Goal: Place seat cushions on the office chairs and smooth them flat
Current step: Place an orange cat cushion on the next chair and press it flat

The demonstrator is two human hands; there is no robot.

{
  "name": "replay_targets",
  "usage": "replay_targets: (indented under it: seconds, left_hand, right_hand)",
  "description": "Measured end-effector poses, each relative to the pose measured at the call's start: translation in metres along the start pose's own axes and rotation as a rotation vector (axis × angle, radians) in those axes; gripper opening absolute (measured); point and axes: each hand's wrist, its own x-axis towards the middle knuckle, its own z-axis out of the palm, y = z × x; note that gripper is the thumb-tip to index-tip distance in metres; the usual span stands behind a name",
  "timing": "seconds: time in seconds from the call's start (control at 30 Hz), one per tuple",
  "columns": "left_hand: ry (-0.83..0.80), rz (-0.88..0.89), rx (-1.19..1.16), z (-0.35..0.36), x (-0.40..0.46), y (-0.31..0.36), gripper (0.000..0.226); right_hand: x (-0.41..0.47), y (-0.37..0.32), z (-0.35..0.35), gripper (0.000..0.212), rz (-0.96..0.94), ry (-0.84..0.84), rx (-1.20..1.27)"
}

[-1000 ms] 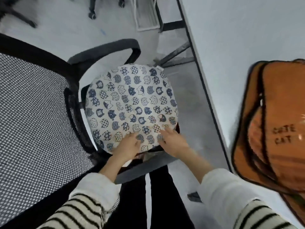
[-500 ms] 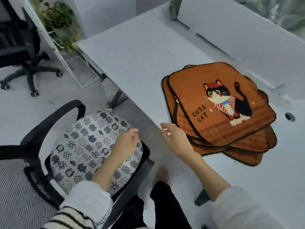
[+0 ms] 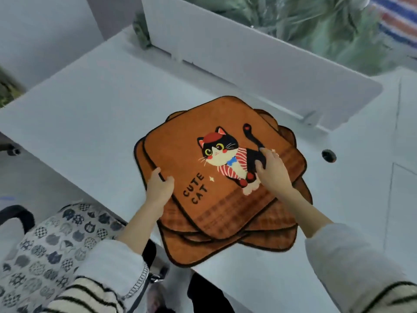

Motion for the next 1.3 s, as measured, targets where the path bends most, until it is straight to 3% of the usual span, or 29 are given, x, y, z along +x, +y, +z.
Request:
replay_targets:
  seconds: [0.13, 0.23, 0.33, 0.5, 0.73, 1.0, 1.17, 1.3]
  left_hand:
    - [0.092, -0.135, -0.097, 0.019, 0.016, 0.006, 0.069]
    - [0.222, -0.188, -0.095, 0.023, 0.023, 0.010, 0.076]
    - [0.283, -0.152, -0.123, 0.026, 0.021, 0.015, 0.059]
    - [0.265, -0.037, -0.039, 0.040, 0.016, 0.027, 0.034]
    - [0.246, 0.079, 0.050, 0.043, 0.002, 0.048, 0.023]
    - [0.108, 0.347, 0.048, 0.043, -0.042, 0.084, 0.031]
    - [-0.114, 0.536, 0.092, 0.069, -0.082, 0.082, 0.032]
    - [-0.295, 0.541, 0.197, 0.101, -0.117, 0.054, 0.045]
  right_hand:
    - [0.050, 0.042, -0.014, 0.051, 0.082, -0.009, -0.132]
    - [0.078, 0.071, -0.020, 0.067, 0.197, -0.160, -0.283]
    - [0.093, 0.085, -0.024, 0.073, 0.261, -0.255, -0.298]
    - [0.100, 0.072, -0.030, 0.046, 0.178, -0.023, -0.258]
    - [0.094, 0.041, -0.046, 0.027, 0.051, 0.032, -0.166]
    - [0.014, 0.029, -0.104, 0.036, 0.149, 0.209, 0.049]
    - [-0.088, 0.065, -0.133, 0.041, 0.323, 0.436, 0.168]
    - [-0.192, 0.095, -0.145, 0.035, 0.472, 0.633, 0.263]
